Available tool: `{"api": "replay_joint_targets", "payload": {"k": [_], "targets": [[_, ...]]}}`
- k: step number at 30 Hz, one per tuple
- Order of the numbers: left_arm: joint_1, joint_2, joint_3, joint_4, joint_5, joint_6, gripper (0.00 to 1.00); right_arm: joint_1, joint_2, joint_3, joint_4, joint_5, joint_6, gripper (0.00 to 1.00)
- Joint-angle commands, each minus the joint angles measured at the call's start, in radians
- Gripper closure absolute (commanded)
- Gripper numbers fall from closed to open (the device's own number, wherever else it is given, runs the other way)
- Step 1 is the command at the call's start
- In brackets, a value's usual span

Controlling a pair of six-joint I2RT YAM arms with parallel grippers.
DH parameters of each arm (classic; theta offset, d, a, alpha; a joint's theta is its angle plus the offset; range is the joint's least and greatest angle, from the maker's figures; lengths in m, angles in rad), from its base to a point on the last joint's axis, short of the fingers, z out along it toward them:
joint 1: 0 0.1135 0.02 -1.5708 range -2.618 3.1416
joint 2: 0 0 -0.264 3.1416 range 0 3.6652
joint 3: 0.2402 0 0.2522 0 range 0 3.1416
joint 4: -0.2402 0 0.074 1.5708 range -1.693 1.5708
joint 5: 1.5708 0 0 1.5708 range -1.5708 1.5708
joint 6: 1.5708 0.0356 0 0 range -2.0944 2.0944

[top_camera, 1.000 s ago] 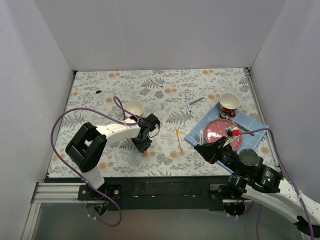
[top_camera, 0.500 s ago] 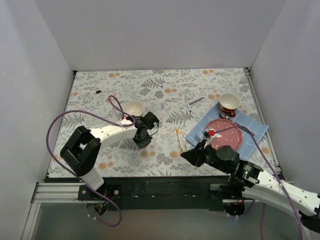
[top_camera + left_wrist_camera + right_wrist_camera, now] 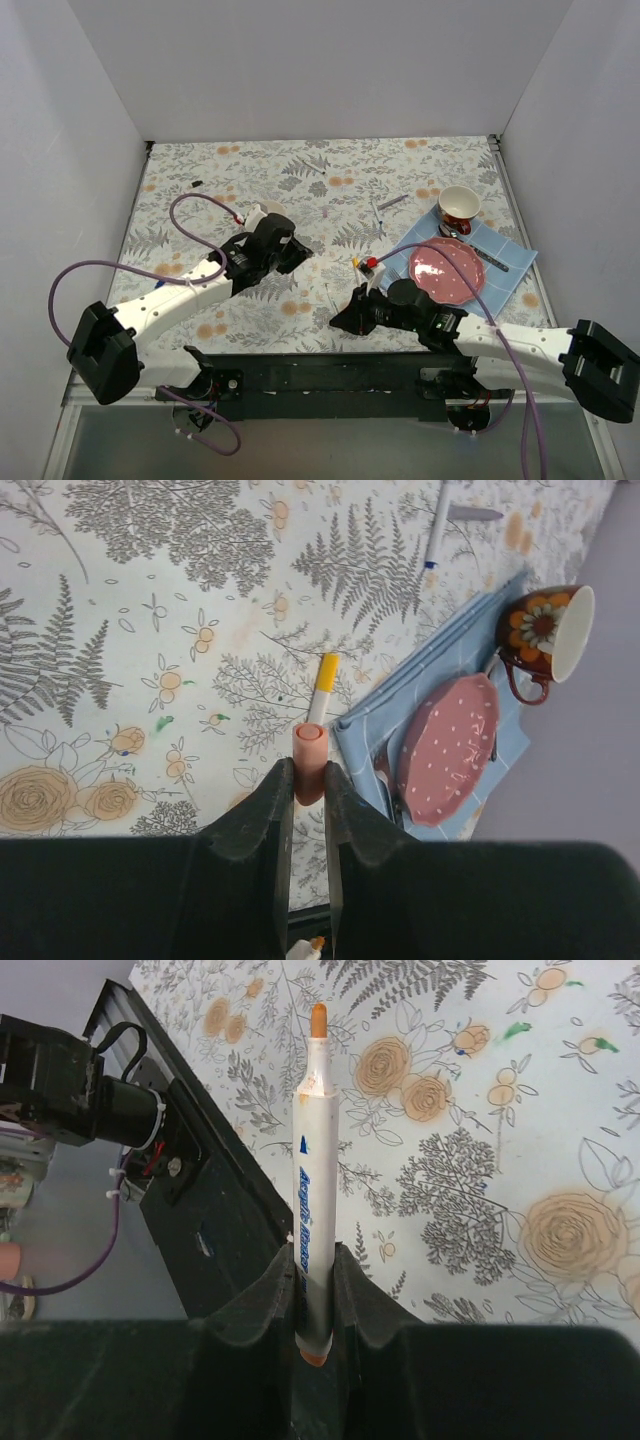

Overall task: Insert the pens into the pen caps
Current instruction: Align the barrel with the opening of the pen cap

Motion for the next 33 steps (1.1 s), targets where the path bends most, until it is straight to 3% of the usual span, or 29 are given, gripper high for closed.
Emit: {"api": "replay_joint_targets", "payload": {"k": [1,12,33], "targets": [[-0.005,-0.077,-0.048,0.117,0.05,0.091,1.0,-0.018,0.116,0.087,0.21,-0.094,0.024,0.99],[-0.005,-0.215,-0.14,0.233,0.081,0.205,1.0,-0.067,0.222,0.19,0.215,-0.103,0.026,0.99],[-0.005,-0.267,-0.186,0.267,0.119,0.226,1.0,-0.076,0.258,0.233,0.173,-0.095,0.016,0.99]]}}
